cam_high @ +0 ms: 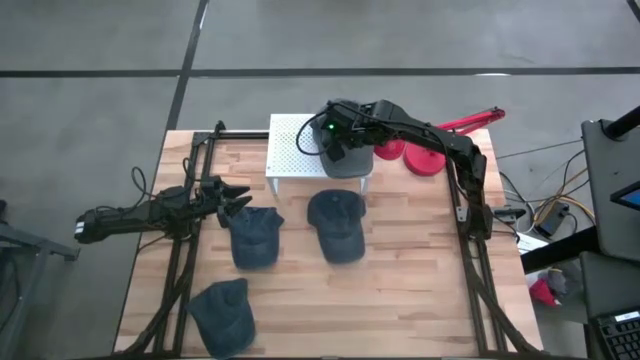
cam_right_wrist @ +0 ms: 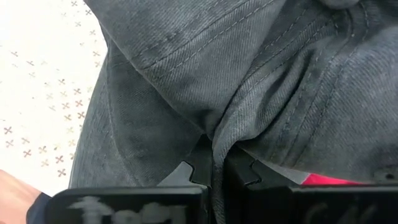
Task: Pick & Place hat
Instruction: Put the gray cap on the shelf
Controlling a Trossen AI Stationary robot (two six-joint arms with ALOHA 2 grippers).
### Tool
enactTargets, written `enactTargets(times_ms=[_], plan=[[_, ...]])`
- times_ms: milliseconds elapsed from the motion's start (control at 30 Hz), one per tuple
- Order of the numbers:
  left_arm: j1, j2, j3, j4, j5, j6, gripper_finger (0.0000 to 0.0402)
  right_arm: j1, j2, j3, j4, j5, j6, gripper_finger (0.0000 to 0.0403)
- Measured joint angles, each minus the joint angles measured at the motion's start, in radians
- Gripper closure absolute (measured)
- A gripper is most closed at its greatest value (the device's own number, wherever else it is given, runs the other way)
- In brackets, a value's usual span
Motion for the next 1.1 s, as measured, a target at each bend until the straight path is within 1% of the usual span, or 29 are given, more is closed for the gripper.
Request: enactTargets(times_ms=[267, 433, 633, 1100], plan=[[0.000, 0.000, 0.000, 0.000, 0.000, 0.000, 0.0179, 0.000, 0.000, 0.000, 0.002, 0.000, 0.000, 0.0393], [0.000, 0.000, 0.000, 0.000, 0.000, 0.000, 0.0179, 0.000, 0.000, -0.010, 0.005, 0.000, 0.000, 0.0374], [0.000, 0.000, 0.000, 0.000, 0.000, 0.000, 0.0179, 0.001, 0.000, -0.019, 0.023, 0.000, 0.000, 0.0333], [0.000, 0.000, 0.000, 0.000, 0.000, 0.000, 0.0179, 0.001, -0.010, -0.019, 0.024, 0.000, -0.001, 0.0213]])
